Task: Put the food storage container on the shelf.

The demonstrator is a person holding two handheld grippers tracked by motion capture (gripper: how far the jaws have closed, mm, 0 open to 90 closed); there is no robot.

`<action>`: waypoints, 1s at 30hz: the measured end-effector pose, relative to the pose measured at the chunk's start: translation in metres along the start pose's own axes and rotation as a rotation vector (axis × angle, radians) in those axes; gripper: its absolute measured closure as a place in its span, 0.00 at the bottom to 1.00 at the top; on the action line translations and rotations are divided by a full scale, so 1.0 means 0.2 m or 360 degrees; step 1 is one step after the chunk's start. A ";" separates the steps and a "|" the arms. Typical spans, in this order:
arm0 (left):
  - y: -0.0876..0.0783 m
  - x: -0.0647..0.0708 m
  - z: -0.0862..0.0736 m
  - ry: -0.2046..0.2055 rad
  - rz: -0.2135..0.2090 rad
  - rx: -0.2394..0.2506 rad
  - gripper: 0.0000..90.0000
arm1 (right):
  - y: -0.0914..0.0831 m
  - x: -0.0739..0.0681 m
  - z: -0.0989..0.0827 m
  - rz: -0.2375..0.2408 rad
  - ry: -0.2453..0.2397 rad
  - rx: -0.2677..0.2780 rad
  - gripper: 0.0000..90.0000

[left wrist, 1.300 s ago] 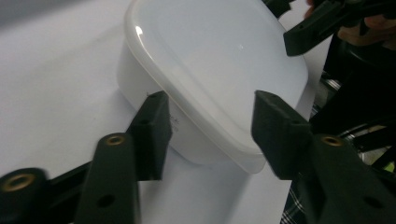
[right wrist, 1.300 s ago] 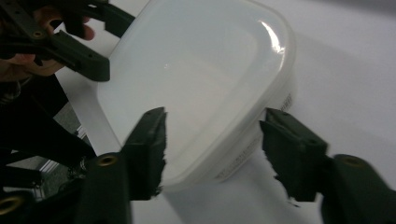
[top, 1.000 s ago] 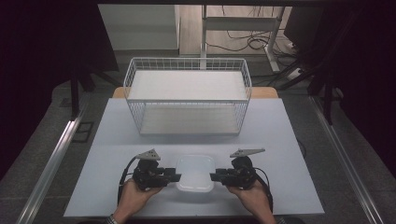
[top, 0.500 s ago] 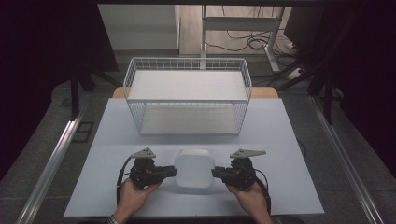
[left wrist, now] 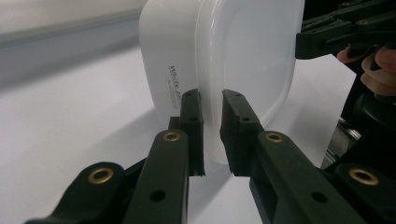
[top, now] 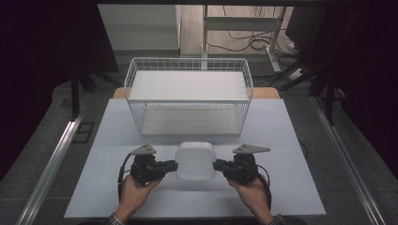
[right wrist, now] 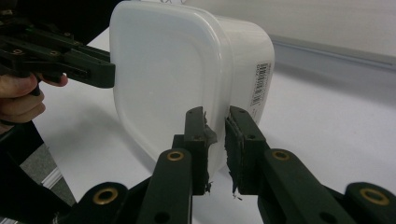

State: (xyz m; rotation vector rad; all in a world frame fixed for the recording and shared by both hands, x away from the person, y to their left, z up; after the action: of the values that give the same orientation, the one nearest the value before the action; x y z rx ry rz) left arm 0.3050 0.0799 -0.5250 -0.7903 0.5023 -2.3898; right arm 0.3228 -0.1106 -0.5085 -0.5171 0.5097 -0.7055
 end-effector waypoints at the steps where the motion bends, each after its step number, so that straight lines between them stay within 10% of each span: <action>1: -0.01 0.00 0.01 0.0003 0.0002 0.0009 0.89 | 0.00 0.00 0.01 0.0002 0.0003 0.0008 0.87; 30: -0.23 -0.03 0.52 0.0127 0.0114 0.0179 0.89 | -0.08 -0.01 0.57 0.0022 -0.0128 0.0196 0.88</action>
State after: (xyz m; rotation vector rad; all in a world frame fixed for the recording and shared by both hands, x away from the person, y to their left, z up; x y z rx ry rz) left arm 0.3566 0.1009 -0.4252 -0.6195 0.4169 -2.3676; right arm 0.3815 -0.0886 -0.4132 -0.4245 0.3920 -0.6956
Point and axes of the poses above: each handheld gripper's, and its own axes: y roughly forward along the jaws, z roughly out of its top, x roughly to its right, the point moved 9 cm from there along y, roughly forward along the jaws, and after that the axes turned 3 degrees about -z, right-handed, at the moved point
